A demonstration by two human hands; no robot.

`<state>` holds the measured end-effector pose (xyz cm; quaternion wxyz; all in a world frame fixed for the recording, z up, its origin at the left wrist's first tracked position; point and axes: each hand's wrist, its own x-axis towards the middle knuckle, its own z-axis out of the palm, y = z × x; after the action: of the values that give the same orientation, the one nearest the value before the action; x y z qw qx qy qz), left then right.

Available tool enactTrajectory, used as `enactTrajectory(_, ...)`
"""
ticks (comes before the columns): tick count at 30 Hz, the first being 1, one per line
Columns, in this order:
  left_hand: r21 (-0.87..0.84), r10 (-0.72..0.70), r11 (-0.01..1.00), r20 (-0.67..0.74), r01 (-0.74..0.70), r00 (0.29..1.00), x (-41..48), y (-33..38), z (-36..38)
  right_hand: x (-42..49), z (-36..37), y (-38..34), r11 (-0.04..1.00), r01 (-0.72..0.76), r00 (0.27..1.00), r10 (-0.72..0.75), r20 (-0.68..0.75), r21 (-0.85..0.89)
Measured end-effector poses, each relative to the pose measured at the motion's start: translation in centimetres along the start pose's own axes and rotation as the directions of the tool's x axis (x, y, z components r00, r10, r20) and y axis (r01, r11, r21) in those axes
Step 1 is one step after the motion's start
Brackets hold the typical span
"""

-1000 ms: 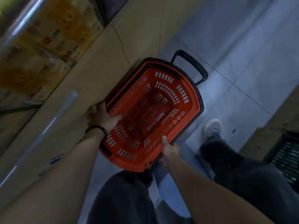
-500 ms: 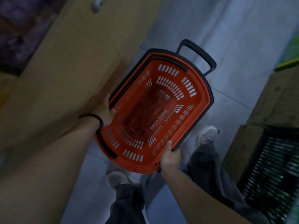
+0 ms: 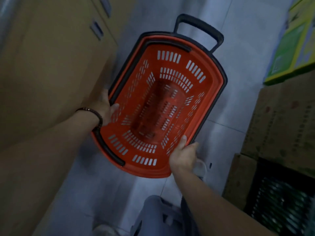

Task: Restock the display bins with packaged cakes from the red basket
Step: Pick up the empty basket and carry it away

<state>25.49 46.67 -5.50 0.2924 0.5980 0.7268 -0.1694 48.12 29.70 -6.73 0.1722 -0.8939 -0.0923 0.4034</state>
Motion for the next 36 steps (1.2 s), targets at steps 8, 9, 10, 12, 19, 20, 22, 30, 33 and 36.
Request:
enactTrajectory(8, -0.004, 0.142, 0.99, -0.102, -0.143, 0.985, 10.6, 12.4, -5.4, 11.4, -2.9, -11.7, 0.997, 0.064, 0.983, -0.071, -0.167, -0.046)
enactTrajectory(9, 0.003, 0.153, 0.988, -0.102, -0.154, 0.983, 11.6, 13.8, -6.1, 12.4, -3.3, -12.9, 0.996, 0.067, 0.983, -0.075, -0.169, -0.053)
enactTrajectory(10, 0.02, 0.163, 0.987, -0.102, -0.162, 0.981, 12.5, 15.1, -6.7, 13.5, -3.7, -14.1, 0.996, 0.071, 0.982, -0.079, -0.174, -0.056)
enactTrajectory(12, 0.075, 0.144, 0.987, -0.071, -0.139, 0.987, 14.4, 17.5, -7.8, 15.5, -4.3, -16.4, 0.995, 0.075, 0.977, -0.087, -0.194, -0.069)
enactTrajectory(19, 0.137, 0.206, 0.971, -0.052, -0.197, 0.977, 22.2, 26.5, -11.8, 23.0, -7.2, -25.7, 0.99, 0.063, 0.971, -0.09, -0.222, -0.124)
enactTrajectory(20, 0.151, 0.239, 0.962, -0.077, -0.226, 0.968, 23.2, 28.0, -12.5, 24.4, -7.8, -27.3, 0.989, 0.063, 0.969, -0.093, -0.23, -0.133)
enactTrajectory(22, 0.182, 0.301, 0.945, -0.152, -0.273, 0.941, 25.3, 31.3, -13.4, 27.6, -9.3, -30.8, 0.988, 0.052, 0.958, -0.09, -0.271, -0.144)
enactTrajectory(30, 0.117, 0.281, 0.96, -0.34, -0.256, 0.898, 30.2, 43.6, -15.5, 40.0, -16.2, -42.4, 0.963, 0.09, 0.937, -0.168, -0.306, -0.254)
enactTrajectory(33, 0.085, 0.257, 0.966, -0.34, -0.242, 0.905, 32.7, 47.8, -16.7, 43.7, -18.1, -46.6, 0.964, 0.097, 0.946, -0.166, -0.278, -0.246)
enactTrajectory(36, 0.05, 0.206, 0.978, -0.352, -0.201, 0.913, 35.5, 51.9, -18.2, 47.6, -19.5, -50.9, 0.96, 0.132, 0.95, -0.194, -0.244, -0.247)
